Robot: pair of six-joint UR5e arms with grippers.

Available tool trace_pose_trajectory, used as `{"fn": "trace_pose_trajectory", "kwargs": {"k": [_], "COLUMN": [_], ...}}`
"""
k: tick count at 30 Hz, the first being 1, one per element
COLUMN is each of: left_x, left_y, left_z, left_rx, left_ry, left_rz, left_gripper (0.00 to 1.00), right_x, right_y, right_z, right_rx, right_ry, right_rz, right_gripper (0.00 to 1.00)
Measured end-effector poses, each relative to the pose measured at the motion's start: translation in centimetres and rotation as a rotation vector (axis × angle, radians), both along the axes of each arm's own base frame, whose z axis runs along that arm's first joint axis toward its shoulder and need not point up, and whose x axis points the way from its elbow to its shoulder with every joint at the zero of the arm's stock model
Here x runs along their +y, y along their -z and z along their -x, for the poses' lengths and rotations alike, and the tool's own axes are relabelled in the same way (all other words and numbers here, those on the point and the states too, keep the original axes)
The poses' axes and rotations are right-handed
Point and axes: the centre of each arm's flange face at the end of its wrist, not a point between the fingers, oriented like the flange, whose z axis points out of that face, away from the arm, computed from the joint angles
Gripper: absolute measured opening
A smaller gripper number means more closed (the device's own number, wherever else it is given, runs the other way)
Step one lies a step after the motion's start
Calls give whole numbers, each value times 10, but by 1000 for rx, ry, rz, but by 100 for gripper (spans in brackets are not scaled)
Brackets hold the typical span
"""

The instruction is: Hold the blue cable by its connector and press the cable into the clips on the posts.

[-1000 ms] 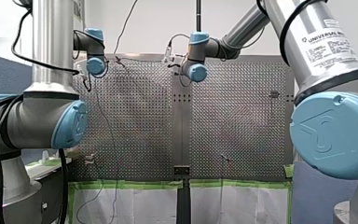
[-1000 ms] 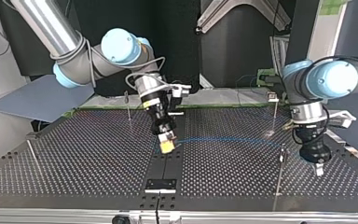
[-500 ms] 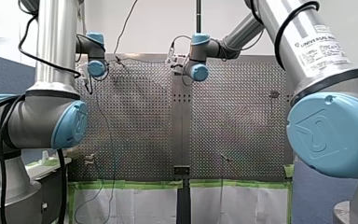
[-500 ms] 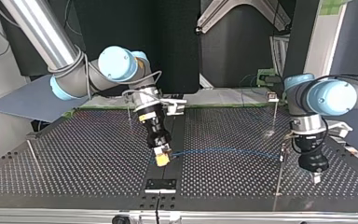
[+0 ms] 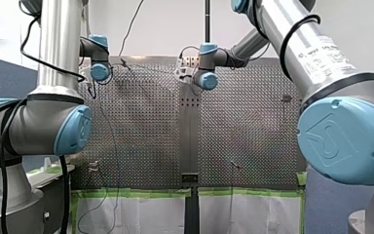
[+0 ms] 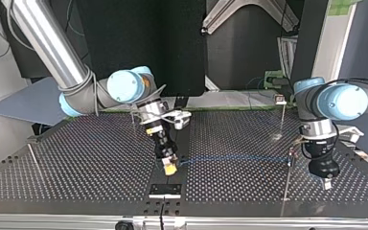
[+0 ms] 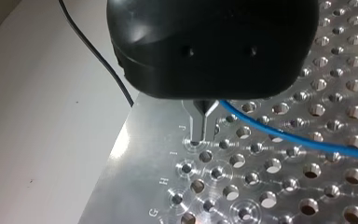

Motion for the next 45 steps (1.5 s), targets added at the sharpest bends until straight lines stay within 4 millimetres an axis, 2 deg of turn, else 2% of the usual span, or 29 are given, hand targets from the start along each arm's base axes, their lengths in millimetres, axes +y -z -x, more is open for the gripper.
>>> {"fn": "trace_pose_trajectory", "kwargs": {"k": [6,15,16,18,19,20,22,23,30,35,45], "left_x": [1,2,2,3,3,3,4,5,11,6,-13], "left_y": [1,2,3,3,4,4,6,7,12,12,-7], "left_z": [-1,-1,-1,-1,0,0,1,2,8,13,33], "left_rx": [1,2,3,9,13,19,35,43,110,141,172], "left_ry": [5,8,6,2,-2,-7,-22,-29,-91,-70,26], "left_rz": [2,9,7,2,-3,-7,-13,-15,-38,-32,-36], "left_gripper": [0,0,23,23,75,83,83,100,100,100,100], "right_x": [-13,-19,-20,-21,-21,-21,-21,-21,-21,-21,-20], "right_y": [-19,-53,-57,-66,-70,-72,-77,-78,-80,-78,-75], "right_z": [3,1,1,1,0,0,0,0,-1,-1,-1], "right_rx": [-10,-39,-43,-52,-55,-58,-61,-62,-62,-54,-38], "right_ry": [1,-4,-4,-4,-4,-5,-9,-10,-13,-12,-9], "right_rz": [19,67,73,86,92,96,104,105,107,105,99], "right_gripper": [0,0,0,0,0,0,0,0,0,0,0]}}
